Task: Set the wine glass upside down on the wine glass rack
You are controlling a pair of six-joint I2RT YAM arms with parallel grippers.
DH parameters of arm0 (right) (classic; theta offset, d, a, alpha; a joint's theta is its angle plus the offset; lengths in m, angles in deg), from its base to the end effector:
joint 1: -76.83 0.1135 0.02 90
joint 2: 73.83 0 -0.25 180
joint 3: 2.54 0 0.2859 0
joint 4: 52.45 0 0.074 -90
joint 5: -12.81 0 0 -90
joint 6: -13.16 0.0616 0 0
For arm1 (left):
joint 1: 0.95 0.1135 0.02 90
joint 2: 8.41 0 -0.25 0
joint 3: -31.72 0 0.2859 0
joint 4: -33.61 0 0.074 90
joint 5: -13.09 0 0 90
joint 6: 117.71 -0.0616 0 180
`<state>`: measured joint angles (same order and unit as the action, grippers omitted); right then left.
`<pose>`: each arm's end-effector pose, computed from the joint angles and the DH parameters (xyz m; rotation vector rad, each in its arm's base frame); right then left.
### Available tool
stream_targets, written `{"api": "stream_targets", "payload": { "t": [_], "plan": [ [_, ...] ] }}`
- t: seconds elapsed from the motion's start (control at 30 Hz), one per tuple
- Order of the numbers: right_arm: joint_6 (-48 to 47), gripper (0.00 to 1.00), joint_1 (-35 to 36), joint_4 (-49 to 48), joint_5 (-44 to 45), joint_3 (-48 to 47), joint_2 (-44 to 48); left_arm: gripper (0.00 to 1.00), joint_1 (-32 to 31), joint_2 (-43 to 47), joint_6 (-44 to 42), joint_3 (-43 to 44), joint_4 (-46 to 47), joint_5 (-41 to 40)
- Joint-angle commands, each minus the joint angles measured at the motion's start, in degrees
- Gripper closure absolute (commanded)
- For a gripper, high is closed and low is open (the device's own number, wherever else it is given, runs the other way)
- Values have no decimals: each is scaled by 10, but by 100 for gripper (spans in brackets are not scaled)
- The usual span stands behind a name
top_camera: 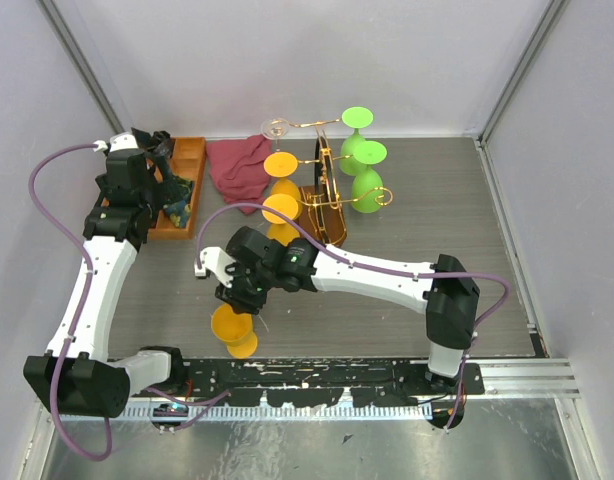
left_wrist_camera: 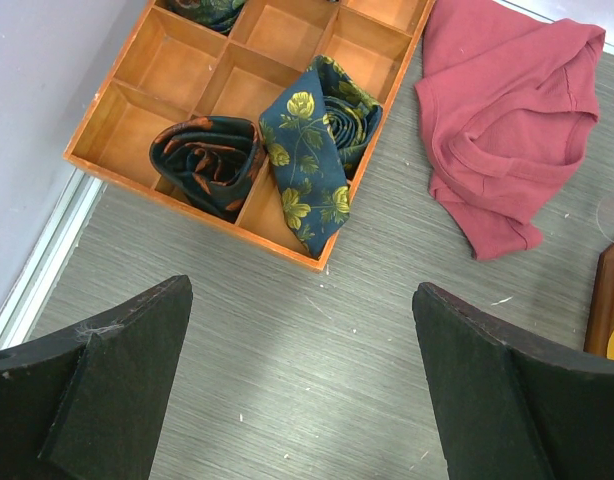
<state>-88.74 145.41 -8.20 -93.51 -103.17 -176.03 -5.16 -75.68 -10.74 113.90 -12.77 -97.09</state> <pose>0.1487 0.4265 0.2546 -1.7107 1.7983 0.7901 0.3128 -0.0017 0.3488 -0.4364 2.0402 0.1493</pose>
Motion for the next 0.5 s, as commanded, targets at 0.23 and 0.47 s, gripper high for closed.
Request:
{"api": "stream_targets", "payload": {
  "t": [0.23,0.47],
  "plan": [
    [6,93,3,0,21,-33,-6,2,4,9,-3,-1,-3,5],
    [10,99,4,-10,74,-33,15,2,5,7,12,17,-11,8]
  ]
}}
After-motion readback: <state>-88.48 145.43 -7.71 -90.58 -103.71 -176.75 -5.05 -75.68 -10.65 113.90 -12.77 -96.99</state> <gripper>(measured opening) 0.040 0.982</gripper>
